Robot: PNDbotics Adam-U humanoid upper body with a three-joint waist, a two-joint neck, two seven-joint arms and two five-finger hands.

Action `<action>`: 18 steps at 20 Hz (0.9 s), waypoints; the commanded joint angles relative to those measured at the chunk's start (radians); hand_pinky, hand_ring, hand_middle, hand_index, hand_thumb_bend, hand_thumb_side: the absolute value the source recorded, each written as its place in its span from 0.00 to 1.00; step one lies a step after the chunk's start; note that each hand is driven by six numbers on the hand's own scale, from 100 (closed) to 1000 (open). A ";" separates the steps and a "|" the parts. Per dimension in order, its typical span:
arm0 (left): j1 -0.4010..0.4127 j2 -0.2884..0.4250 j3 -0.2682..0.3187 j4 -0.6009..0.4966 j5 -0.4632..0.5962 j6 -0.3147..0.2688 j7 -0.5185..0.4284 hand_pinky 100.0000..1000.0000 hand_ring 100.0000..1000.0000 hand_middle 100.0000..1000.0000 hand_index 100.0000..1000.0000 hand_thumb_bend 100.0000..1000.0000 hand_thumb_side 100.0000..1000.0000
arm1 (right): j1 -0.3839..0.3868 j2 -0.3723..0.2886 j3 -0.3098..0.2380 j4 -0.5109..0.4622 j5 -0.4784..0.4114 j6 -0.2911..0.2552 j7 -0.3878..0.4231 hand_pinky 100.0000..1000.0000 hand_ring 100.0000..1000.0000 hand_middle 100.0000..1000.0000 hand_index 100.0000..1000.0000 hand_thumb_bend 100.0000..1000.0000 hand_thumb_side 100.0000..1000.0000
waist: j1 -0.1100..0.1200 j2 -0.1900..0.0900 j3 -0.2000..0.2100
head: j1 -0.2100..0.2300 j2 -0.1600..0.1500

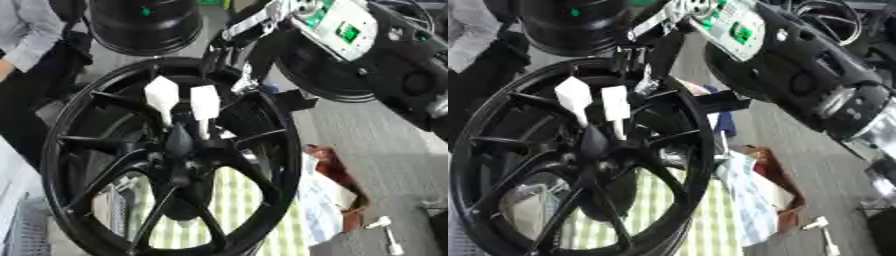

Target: Pull the pin out of the wheel hub.

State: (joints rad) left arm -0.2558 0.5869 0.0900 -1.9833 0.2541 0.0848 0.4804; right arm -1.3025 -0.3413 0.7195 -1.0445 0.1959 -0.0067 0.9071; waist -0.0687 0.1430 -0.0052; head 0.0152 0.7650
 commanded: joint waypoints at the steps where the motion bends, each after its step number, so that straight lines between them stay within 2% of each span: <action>1: -0.014 0.012 0.009 -0.017 0.001 -0.004 0.001 0.80 0.89 0.82 0.91 0.63 0.59 | -0.017 -0.002 -0.024 0.022 -0.002 -0.002 0.000 0.84 0.88 0.84 0.89 0.38 0.31 | 0.006 -0.009 0.003 | -0.002 0.005; 10: -0.023 0.007 0.010 -0.017 0.007 -0.006 0.003 0.79 0.89 0.82 0.91 0.64 0.58 | -0.011 0.023 -0.041 0.096 0.009 -0.048 0.000 0.84 0.88 0.83 0.89 0.40 0.30 | 0.001 0.002 0.010 | -0.004 0.005; 18: -0.026 0.005 0.012 -0.017 0.011 -0.008 0.003 0.80 0.89 0.82 0.91 0.64 0.58 | -0.022 0.032 -0.036 0.101 0.012 -0.072 0.000 0.84 0.88 0.83 0.89 0.40 0.29 | -0.001 0.001 0.008 | -0.005 0.005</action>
State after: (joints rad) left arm -0.2659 0.5787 0.0902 -1.9833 0.2611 0.0818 0.4830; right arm -1.2952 -0.3021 0.6904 -0.9397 0.2084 -0.0734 0.9078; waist -0.0755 0.1602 0.0038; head 0.0138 0.7650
